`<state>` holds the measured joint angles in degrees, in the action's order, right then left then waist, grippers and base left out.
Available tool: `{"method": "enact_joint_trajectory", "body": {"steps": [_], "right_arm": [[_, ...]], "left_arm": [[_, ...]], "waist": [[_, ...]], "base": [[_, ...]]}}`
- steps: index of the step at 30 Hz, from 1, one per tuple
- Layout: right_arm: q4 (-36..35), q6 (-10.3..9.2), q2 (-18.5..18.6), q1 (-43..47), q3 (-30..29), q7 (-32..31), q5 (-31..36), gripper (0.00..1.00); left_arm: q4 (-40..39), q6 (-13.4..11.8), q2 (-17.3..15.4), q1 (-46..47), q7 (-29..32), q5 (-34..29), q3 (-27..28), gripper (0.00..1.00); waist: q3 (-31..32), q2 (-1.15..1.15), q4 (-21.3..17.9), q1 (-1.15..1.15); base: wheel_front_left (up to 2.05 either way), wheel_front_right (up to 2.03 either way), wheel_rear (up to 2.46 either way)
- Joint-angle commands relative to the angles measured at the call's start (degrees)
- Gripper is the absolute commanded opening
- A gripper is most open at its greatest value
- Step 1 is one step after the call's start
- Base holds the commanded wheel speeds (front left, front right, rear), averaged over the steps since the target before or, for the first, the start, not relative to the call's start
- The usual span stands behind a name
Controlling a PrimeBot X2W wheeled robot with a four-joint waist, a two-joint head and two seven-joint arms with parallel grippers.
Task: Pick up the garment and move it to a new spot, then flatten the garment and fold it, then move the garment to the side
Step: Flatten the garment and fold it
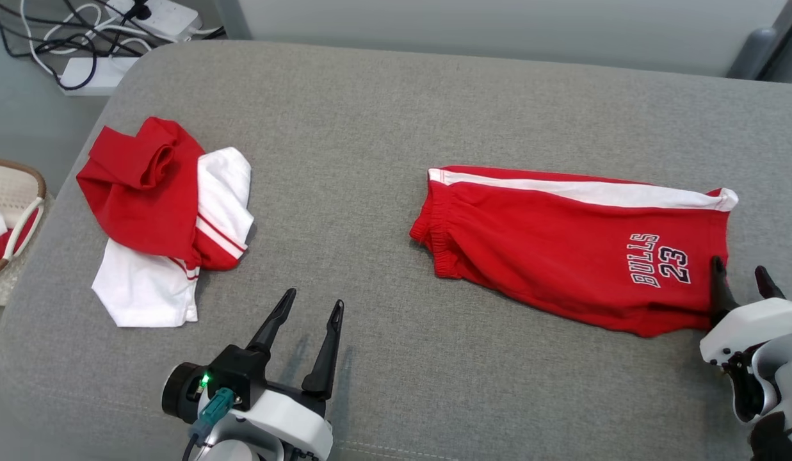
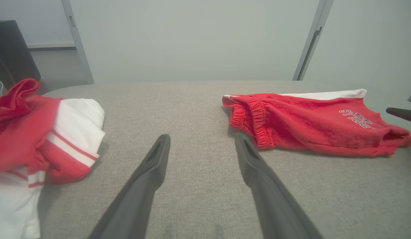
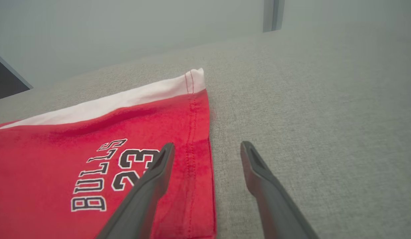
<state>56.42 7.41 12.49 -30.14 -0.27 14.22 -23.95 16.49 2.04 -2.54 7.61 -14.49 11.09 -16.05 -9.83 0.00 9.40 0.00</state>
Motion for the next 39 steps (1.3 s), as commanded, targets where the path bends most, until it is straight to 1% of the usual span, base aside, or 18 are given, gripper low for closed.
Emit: {"method": "enact_joint_trajectory", "body": {"steps": [1,2,4,12,16,17,18,19,20,21,26,30,35,39], "right_arm": [[-0.3,0.08,0.3,-2.0,0.2,0.8,0.7,1.0],[0.2,0.08,0.0,-2.5,-0.7,0.8,0.1,1.0],[1.5,0.08,0.0,-3.2,-0.2,0.8,0.7,1.0],[5.7,0.08,-0.3,-5.4,-1.7,0.8,-1.6,1.0],[8.0,0.08,-1.4,-5.5,-0.7,0.6,-2.9,1.0],[8.5,0.08,-1.9,-5.6,-0.1,0.2,-3.7,0.97],[8.6,0.08,-2.3,-5.8,0.4,-0.1,-4.5,0.86],[8.6,0.08,-2.6,-5.9,1.2,-0.5,-5.2,0.5],[8.3,0.08,-2.8,-5.8,1.9,-0.7,-6.0,0.19],[8.1,0.08,-3.1,-5.8,2.4,-0.9,-7.1,0.0],[5.4,0.08,-3.0,-4.7,5.7,-1.2,-11.9,0.0],[3.0,0.08,-1.2,-4.2,7.1,-0.1,-15.1,0.0],[1.0,0.08,1.4,-3.8,9.0,0.4,-17.5,0.0],[-2.8,0.08,2.6,-3.8,12.4,0.6,-19.0,0.0]], "left_arm": [[-1.8,0.1,-0.3,2.7,-0.5,-0.4,1.5,1.0],[-1.9,0.1,-0.3,2.9,-0.5,-0.4,1.4,1.0],[-2.1,0.1,-0.3,3.3,-0.5,-0.3,1.2,1.0],[-2.6,0.1,-0.3,4.2,-0.5,0.2,0.8,1.0],[-2.6,0.0,-0.3,4.6,-0.5,0.3,0.8,1.0],[-2.6,0.0,-0.3,4.7,-0.5,0.3,0.8,1.0],[-2.5,0.0,-0.3,4.8,-0.5,0.3,0.8,1.0],[-2.5,0.0,-0.3,4.8,-0.5,0.2,0.8,1.0],[-2.4,0.0,-0.3,4.8,-0.5,0.2,0.8,1.0],[-2.3,0.0,-0.3,4.9,-0.5,0.3,0.8,1.0],[-1.8,0.0,-0.3,4.7,-0.5,0.8,0.8,1.0],[-1.5,0.0,-0.3,4.2,-0.5,1.2,1.0,1.0],[-0.9,0.1,-0.3,3.6,-0.5,1.8,1.0,1.0],[-0.6,0.0,-0.3,3.2,-0.5,2.5,0.6,1.0]], "waist": [[-1.6,0.0,1.4,0.0],[-2.1,0.0,1.7,0.0],[-2.9,0.0,2.3,0.0],[-4.9,0.0,3.3,0.0],[-5.2,0.0,3.2,0.0],[-5.2,0.0,3.1,0.0],[-5.2,0.0,2.9,0.0],[-5.1,0.0,2.8,0.0],[-5.1,0.0,2.6,0.0],[-4.9,0.0,2.5,0.0],[-3.6,0.0,1.3,0.0],[-2.4,0.0,0.2,0.0],[-1.0,0.0,-1.1,0.0],[-0.3,0.0,-1.6,0.0]], "base": [[0.0,0.0,0.0],[0.0,0.0,0.0],[0.0,0.0,0.0],[0.0,0.0,0.0],[0.0,0.0,0.0],[0.0,0.0,0.0],[0.0,0.0,0.0],[0.0,0.0,0.0],[0.0,0.0,0.0],[0.0,0.0,0.0],[0.0,0.0,0.0],[0.0,0.0,0.0],[0.0,0.0,0.0],[0.0,0.0,0.0]]}}
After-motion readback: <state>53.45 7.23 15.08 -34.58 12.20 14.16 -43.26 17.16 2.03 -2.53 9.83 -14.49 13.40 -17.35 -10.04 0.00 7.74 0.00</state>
